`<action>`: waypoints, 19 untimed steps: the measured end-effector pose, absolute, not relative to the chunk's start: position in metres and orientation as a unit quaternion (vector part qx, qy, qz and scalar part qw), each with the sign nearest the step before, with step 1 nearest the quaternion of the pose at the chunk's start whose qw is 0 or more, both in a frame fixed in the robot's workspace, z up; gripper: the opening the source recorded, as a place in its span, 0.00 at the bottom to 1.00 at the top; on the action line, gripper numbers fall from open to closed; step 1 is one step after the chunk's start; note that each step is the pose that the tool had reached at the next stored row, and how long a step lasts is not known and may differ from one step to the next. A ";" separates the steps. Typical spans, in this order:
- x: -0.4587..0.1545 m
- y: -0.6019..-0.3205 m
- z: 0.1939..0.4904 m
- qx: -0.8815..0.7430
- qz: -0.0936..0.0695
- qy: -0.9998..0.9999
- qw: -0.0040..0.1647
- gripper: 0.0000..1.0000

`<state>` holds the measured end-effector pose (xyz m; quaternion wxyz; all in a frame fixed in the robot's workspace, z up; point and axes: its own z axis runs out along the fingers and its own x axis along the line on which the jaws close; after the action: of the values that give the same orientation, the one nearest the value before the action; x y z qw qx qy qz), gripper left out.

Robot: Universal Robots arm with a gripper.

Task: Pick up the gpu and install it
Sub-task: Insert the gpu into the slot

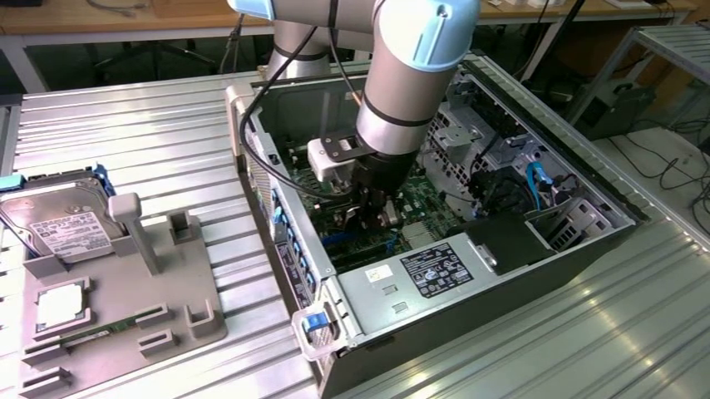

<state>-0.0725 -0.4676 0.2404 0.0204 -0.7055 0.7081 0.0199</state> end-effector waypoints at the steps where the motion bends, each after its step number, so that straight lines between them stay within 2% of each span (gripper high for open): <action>1: -0.073 -0.468 0.240 -0.705 0.020 0.708 0.020 0.28; 19: -0.073 -0.467 0.233 -0.705 0.020 0.708 0.020 0.28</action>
<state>-0.0732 -0.4674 0.2327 0.0204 -0.7054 0.7082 0.0199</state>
